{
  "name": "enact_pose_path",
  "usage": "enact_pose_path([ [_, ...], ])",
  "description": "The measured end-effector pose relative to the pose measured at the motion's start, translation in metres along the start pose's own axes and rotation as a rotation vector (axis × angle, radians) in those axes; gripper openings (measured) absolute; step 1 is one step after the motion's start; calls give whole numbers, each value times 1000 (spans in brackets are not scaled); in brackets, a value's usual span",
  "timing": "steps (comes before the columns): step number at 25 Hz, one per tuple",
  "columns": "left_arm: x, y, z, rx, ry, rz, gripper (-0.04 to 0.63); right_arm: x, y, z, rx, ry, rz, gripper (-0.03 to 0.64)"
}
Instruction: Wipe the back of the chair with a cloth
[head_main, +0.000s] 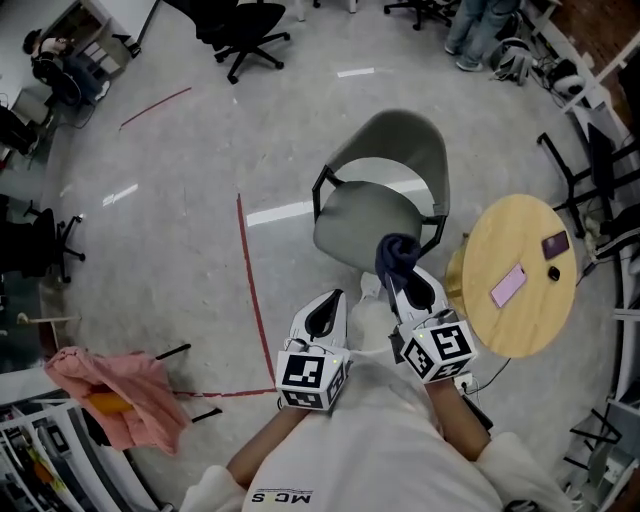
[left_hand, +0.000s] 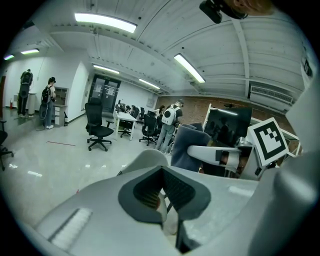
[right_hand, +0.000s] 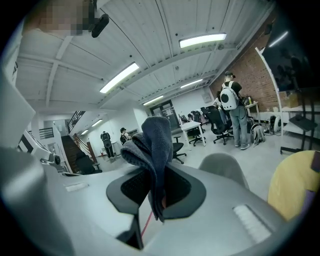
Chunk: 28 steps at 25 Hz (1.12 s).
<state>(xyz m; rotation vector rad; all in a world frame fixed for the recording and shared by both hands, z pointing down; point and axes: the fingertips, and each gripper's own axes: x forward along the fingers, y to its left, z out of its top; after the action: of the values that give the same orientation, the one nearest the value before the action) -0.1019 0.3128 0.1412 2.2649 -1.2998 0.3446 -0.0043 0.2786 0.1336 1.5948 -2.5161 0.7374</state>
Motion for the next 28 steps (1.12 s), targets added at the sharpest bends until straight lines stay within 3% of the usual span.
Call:
enact_pose_path([
  [8,87,2,47,68,26,24,0,56,-60,37,10,-4,56,73],
  [20,172,27,56,87,71,82,0,122,-125,23,12,66,112,72],
  [28,223,60,43,52,135,87,0,189,-155,22,6,72,86,73],
])
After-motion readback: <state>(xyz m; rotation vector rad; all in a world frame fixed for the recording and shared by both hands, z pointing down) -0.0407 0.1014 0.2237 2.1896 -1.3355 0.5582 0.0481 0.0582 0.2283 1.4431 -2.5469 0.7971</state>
